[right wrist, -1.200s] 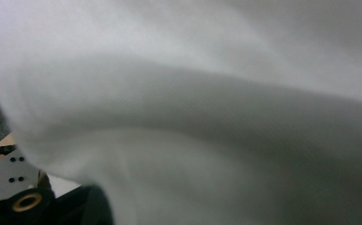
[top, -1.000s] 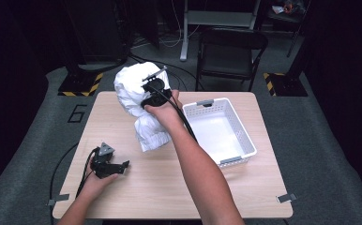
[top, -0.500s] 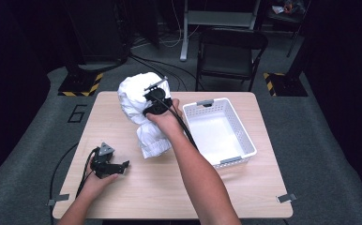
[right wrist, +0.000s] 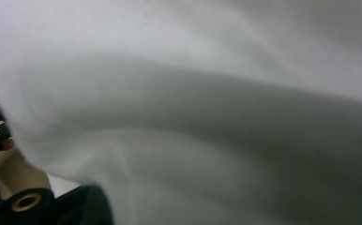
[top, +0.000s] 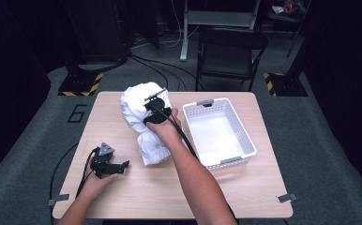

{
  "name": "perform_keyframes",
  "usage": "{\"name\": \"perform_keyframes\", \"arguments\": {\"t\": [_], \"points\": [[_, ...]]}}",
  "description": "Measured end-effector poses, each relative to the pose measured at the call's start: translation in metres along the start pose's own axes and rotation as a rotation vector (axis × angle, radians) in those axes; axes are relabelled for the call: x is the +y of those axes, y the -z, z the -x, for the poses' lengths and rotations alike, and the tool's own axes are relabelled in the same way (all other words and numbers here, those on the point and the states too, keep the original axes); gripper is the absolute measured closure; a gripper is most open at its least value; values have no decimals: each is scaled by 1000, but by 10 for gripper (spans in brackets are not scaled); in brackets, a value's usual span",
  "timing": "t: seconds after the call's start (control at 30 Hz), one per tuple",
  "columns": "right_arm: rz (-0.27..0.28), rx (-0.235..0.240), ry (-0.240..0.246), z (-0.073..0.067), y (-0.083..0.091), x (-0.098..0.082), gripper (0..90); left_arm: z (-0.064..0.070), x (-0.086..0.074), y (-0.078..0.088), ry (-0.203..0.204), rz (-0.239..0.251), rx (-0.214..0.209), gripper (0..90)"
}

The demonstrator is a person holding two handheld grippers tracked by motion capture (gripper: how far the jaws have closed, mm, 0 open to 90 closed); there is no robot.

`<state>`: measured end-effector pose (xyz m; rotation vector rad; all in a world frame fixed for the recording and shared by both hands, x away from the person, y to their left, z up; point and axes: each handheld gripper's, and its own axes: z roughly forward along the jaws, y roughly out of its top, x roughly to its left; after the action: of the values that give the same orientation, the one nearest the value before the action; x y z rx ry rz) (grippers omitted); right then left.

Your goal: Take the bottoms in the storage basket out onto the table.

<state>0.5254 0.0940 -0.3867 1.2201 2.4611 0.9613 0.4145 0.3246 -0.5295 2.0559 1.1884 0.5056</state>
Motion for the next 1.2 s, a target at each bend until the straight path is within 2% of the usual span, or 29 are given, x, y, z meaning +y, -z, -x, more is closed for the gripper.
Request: {"name": "perform_keyframes", "arguments": {"t": [0.07, 0.1, 0.2, 0.33, 0.5, 0.53, 0.8, 0.93, 0.97, 1.07, 1.1, 1.2], "points": [[-14, 4, -13, -2, -3, -3, 534, 0, 0, 0, -1, 0, 0, 109], [-5, -2, -1, -2, -6, -5, 534, 0, 0, 0, 0, 0, 0, 110], [-20, -3, -9, -4, -11, -10, 533, 0, 0, 0, 1, 0, 0, 109], [-31, -9, 6, -5, -21, -18, 533, 0, 0, 0, 5, 1, -1, 109], [-47, -11, -20, -5, -30, -28, 532, 1, 0, 0, 12, 3, -5, 109], [-51, -14, -27, -5, -32, -30, 532, 0, 0, 0, -11, 0, 3, 109], [-58, -8, -30, 0, -42, -44, 527, 0, 0, 0, -7, 1, 1, 110], [-65, -10, -48, -2, -47, -52, 525, 0, 0, 0, -8, 0, 0, 109], [-59, -14, -36, -2, -48, -53, 524, 0, 0, 0, -8, 0, 0, 110], [-51, -20, -41, -5, -50, -56, 520, -1, 0, 1, -16, -8, -2, 110], [-54, -20, -22, -4, -50, -56, 518, 0, 0, 1, -13, -7, -3, 110], [-57, -28, -25, -4, -54, -60, 512, -1, 0, 1, -14, -8, -3, 109]]}}
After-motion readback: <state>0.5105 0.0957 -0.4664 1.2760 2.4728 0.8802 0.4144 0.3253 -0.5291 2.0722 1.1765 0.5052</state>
